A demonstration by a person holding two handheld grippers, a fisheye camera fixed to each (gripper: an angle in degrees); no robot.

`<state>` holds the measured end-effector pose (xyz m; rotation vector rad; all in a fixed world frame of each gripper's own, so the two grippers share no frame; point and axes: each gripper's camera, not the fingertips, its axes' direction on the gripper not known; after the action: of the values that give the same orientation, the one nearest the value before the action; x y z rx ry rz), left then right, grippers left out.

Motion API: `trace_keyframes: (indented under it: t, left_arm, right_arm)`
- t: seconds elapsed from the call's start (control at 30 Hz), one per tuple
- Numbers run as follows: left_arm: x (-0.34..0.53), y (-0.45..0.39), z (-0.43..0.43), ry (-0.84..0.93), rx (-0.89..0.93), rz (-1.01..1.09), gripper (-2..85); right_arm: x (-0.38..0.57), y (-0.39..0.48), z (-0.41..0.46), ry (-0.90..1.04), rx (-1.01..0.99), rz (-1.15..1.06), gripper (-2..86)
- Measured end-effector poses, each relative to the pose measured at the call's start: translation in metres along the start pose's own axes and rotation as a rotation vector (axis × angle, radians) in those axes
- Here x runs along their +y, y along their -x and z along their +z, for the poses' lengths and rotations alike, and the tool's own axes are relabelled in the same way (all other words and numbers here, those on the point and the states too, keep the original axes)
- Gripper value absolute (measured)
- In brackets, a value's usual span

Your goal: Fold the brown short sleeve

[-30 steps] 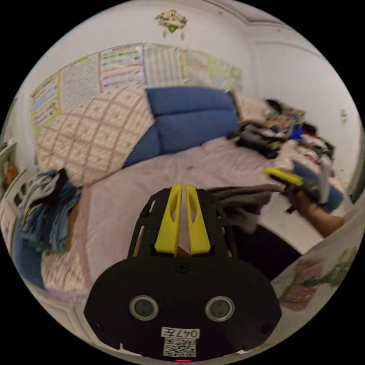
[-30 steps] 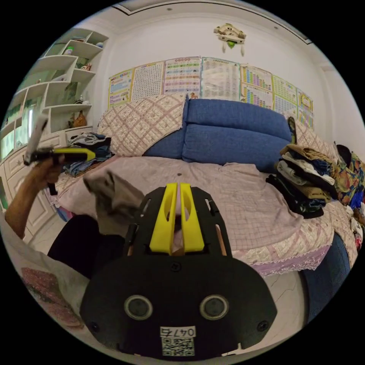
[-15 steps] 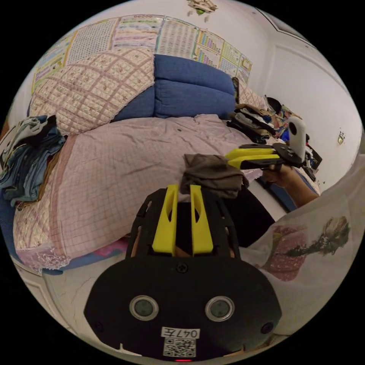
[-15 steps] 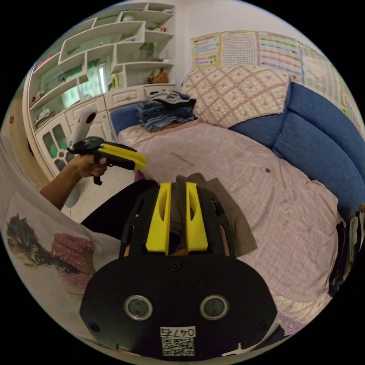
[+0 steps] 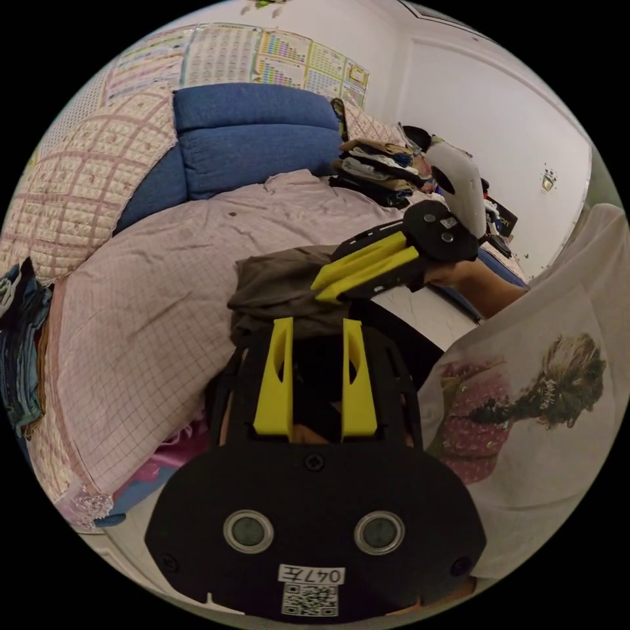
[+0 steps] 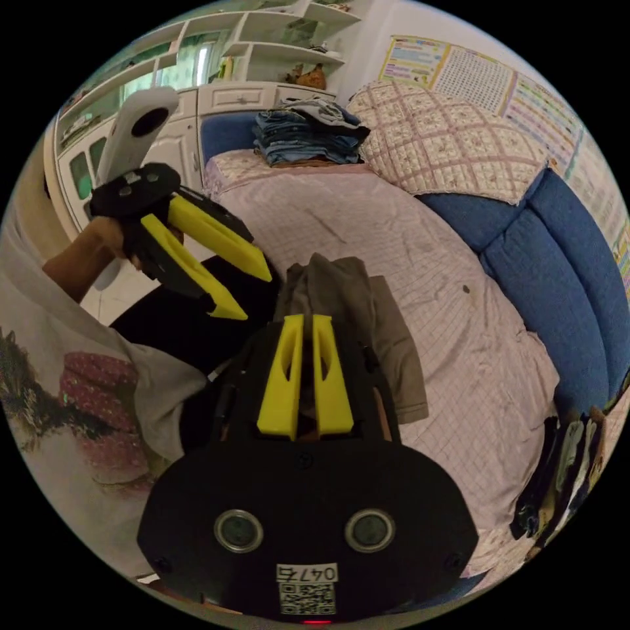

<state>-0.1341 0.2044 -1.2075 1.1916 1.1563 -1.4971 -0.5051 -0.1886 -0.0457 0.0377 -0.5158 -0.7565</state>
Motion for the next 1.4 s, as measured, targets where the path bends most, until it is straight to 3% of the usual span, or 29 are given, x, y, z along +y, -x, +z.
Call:
trace_keyframes:
  t: [0.23, 0.37, 0.47, 0.57, 0.8, 1.07, 1.4]
  left_arm:
    - [0.054, 0.032, 0.016, 0.029, -0.037, 0.05, 11.3]
    - [0.081, 0.054, 0.019, 0.014, -0.032, 0.043, 11.3]
    - [0.098, 0.067, 0.021, -0.001, -0.027, 0.031, 11.3]
    - [0.111, 0.075, 0.025, -0.006, -0.036, 0.033, 11.3]
    - [0.125, 0.081, 0.045, 0.062, -0.097, 0.095, 10.8]
    - [0.142, 0.105, 0.035, 0.008, -0.052, -0.019, 1.5]
    - [0.156, 0.126, -0.023, -0.173, -0.064, -0.155, -0.8]
  right_arm:
    - [0.051, -0.095, -0.028, -0.188, -0.039, 0.3, -0.3]
    - [0.117, -0.176, -0.046, -0.309, 0.062, 0.718, -0.4]
    - [0.176, -0.213, -0.043, -0.304, 0.175, 0.986, 0.3]
    - [0.211, -0.222, -0.041, -0.244, 0.263, 1.088, 5.9]
    - [0.219, -0.205, -0.049, -0.298, 0.234, 0.858, 3.2]
    - [0.2, -0.207, -0.028, -0.022, 0.249, 0.667, 1.7]
    - [0.171, -0.174, -0.002, 0.136, 0.412, 0.407, 3.3]
